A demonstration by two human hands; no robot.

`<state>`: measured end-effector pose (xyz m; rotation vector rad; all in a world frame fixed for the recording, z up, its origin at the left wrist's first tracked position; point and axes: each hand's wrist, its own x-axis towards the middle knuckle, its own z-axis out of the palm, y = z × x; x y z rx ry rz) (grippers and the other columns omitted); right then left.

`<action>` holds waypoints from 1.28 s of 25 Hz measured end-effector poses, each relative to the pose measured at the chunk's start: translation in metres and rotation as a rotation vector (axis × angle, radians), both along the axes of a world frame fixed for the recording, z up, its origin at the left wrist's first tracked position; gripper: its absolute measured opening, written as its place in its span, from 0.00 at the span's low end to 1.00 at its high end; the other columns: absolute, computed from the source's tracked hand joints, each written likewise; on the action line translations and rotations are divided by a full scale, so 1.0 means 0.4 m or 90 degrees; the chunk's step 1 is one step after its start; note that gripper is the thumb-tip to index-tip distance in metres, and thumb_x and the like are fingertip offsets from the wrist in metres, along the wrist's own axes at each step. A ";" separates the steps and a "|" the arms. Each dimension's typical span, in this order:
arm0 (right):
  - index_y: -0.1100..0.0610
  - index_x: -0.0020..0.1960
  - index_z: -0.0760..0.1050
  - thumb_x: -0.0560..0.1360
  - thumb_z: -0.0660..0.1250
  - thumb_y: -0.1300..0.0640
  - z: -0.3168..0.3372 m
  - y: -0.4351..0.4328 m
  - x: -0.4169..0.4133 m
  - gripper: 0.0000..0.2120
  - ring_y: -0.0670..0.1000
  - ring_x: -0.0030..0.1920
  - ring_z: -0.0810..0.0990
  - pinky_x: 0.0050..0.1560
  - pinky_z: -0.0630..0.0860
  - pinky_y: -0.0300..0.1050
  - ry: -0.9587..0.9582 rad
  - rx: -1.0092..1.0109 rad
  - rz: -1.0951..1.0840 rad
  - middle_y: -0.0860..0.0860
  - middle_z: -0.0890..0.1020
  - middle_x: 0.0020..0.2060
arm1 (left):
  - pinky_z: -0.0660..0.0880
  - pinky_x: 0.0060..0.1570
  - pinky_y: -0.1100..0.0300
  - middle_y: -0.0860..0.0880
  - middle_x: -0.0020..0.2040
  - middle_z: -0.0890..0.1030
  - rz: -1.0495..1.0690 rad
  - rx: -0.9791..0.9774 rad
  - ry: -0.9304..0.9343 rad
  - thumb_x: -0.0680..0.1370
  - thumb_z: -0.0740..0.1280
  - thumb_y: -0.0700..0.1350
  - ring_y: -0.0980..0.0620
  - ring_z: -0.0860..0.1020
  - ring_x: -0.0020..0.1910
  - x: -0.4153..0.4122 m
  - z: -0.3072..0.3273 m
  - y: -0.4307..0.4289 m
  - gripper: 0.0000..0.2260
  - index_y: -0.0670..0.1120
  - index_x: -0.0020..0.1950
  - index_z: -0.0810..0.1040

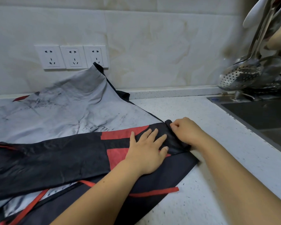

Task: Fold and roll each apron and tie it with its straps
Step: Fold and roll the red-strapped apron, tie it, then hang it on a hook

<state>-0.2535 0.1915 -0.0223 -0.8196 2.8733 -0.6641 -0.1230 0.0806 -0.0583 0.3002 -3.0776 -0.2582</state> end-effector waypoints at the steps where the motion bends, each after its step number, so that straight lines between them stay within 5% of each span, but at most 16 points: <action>1: 0.59 0.51 0.81 0.80 0.60 0.57 0.003 0.013 -0.008 0.12 0.57 0.51 0.80 0.47 0.74 0.47 -0.058 -0.062 -0.017 0.55 0.81 0.50 | 0.38 0.73 0.36 0.54 0.81 0.48 -0.003 0.002 0.003 0.83 0.46 0.60 0.54 0.44 0.79 -0.001 0.002 0.002 0.23 0.60 0.79 0.52; 3: 0.51 0.54 0.82 0.78 0.65 0.56 0.008 0.028 -0.008 0.09 0.51 0.48 0.79 0.53 0.75 0.45 -0.125 -0.149 -0.053 0.49 0.81 0.48 | 0.38 0.73 0.36 0.54 0.80 0.48 -0.007 0.008 0.007 0.83 0.47 0.60 0.54 0.44 0.79 0.001 0.001 0.002 0.23 0.60 0.78 0.52; 6: 0.51 0.59 0.76 0.75 0.69 0.51 0.002 0.006 -0.001 0.13 0.52 0.53 0.78 0.51 0.74 0.45 -0.075 -0.042 -0.074 0.48 0.79 0.53 | 0.38 0.73 0.36 0.54 0.80 0.49 -0.004 0.015 0.008 0.82 0.47 0.61 0.54 0.44 0.79 -0.001 -0.001 -0.006 0.23 0.60 0.78 0.53; 10: 0.56 0.44 0.71 0.74 0.66 0.56 0.009 -0.030 0.014 0.04 0.54 0.44 0.78 0.36 0.69 0.43 -0.023 0.044 -0.083 0.51 0.77 0.39 | 0.38 0.73 0.36 0.54 0.80 0.50 -0.011 0.031 0.009 0.82 0.48 0.61 0.53 0.45 0.79 -0.003 0.004 -0.002 0.24 0.60 0.78 0.54; 16: 0.57 0.56 0.75 0.80 0.58 0.57 0.006 -0.056 0.072 0.10 0.55 0.49 0.75 0.43 0.70 0.45 0.169 0.126 0.005 0.54 0.73 0.54 | 0.38 0.73 0.36 0.54 0.80 0.53 -0.005 0.061 0.034 0.82 0.52 0.60 0.53 0.47 0.79 -0.007 0.005 -0.004 0.23 0.59 0.77 0.58; 20: 0.56 0.58 0.79 0.81 0.58 0.57 0.033 -0.044 0.061 0.13 0.53 0.54 0.78 0.51 0.72 0.42 0.013 0.066 0.037 0.53 0.79 0.56 | 0.37 0.73 0.38 0.54 0.79 0.56 0.011 0.121 0.059 0.81 0.57 0.59 0.54 0.49 0.78 -0.008 0.015 -0.005 0.26 0.54 0.77 0.59; 22: 0.53 0.59 0.79 0.78 0.65 0.58 0.043 -0.035 0.053 0.11 0.50 0.45 0.79 0.46 0.73 0.40 -0.094 -0.030 -0.003 0.50 0.82 0.50 | 0.37 0.74 0.39 0.53 0.79 0.57 0.017 0.141 0.065 0.80 0.58 0.58 0.54 0.50 0.78 -0.005 0.018 -0.008 0.27 0.52 0.78 0.60; 24: 0.56 0.53 0.78 0.76 0.69 0.55 0.053 -0.049 0.041 0.08 0.51 0.38 0.79 0.40 0.76 0.43 -0.131 0.017 -0.041 0.51 0.81 0.41 | 0.38 0.74 0.41 0.52 0.79 0.58 0.022 0.161 0.076 0.80 0.60 0.58 0.54 0.51 0.78 -0.004 0.020 -0.014 0.27 0.51 0.77 0.61; 28: 0.59 0.38 0.68 0.75 0.66 0.57 0.057 -0.100 0.063 0.10 0.52 0.33 0.72 0.30 0.66 0.41 -0.039 0.159 -0.058 0.52 0.73 0.33 | 0.41 0.75 0.41 0.52 0.75 0.65 0.030 0.201 0.109 0.78 0.64 0.56 0.53 0.58 0.76 -0.004 0.017 -0.019 0.26 0.52 0.74 0.65; 32: 0.58 0.45 0.62 0.76 0.57 0.63 0.027 -0.124 0.117 0.04 0.54 0.40 0.70 0.29 0.58 0.42 0.135 0.137 0.025 0.49 0.66 0.34 | 0.55 0.72 0.43 0.56 0.58 0.76 0.030 0.257 0.155 0.73 0.67 0.54 0.53 0.72 0.61 0.000 0.025 -0.025 0.18 0.54 0.62 0.72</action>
